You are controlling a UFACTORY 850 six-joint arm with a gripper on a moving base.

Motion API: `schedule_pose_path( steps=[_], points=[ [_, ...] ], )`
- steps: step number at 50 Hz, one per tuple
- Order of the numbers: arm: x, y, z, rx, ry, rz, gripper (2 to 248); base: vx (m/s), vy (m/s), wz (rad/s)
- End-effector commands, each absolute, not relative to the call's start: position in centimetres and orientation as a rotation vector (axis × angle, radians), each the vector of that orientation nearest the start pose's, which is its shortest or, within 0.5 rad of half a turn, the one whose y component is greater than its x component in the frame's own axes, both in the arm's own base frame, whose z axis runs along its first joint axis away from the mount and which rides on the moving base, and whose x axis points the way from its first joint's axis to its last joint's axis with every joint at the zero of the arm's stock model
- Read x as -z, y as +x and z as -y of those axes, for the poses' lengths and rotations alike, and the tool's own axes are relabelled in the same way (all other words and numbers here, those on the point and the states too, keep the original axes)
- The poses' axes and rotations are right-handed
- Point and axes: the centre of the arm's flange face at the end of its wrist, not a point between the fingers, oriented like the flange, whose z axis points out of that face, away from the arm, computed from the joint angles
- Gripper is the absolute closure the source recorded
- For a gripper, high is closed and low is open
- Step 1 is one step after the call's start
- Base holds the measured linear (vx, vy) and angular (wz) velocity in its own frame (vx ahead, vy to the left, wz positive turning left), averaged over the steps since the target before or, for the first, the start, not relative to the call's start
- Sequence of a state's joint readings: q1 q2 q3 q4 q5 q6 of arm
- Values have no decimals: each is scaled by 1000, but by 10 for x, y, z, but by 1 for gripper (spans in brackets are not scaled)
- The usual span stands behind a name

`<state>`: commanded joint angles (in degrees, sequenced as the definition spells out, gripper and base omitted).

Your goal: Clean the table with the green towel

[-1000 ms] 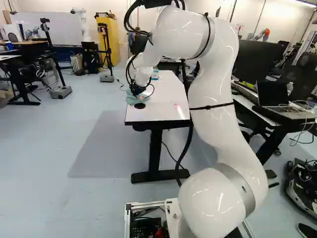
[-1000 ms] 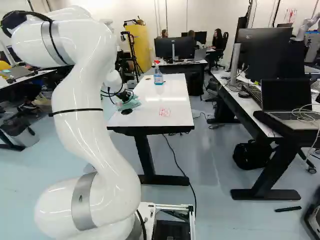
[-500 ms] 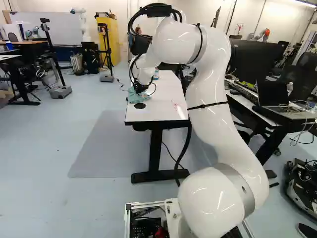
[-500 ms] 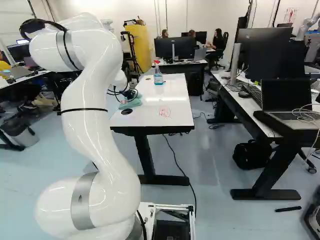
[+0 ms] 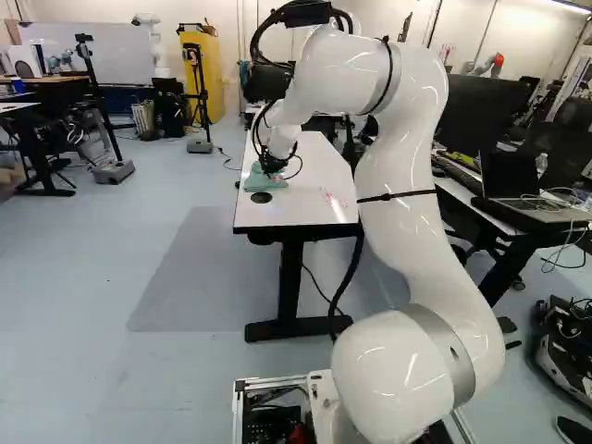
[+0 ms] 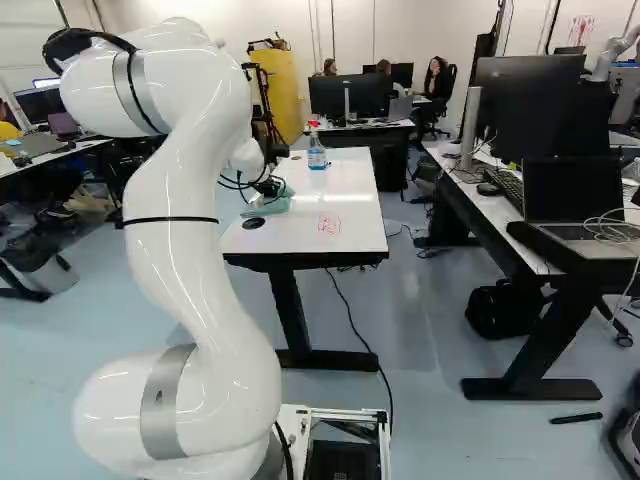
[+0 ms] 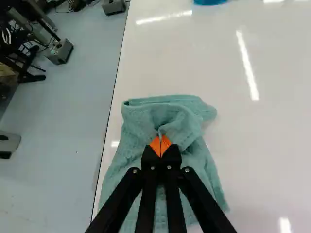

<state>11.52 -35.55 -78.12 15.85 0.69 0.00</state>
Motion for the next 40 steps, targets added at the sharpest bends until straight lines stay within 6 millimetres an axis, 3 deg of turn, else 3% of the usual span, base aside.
schedule_pose_path(
  steps=[19,40],
  points=[
    [-407,642,-121,1034,-2793,-128,230,0,0,0],
    [-410,604,-128,995,-2807,-96,230,0,0,0]
  ],
)
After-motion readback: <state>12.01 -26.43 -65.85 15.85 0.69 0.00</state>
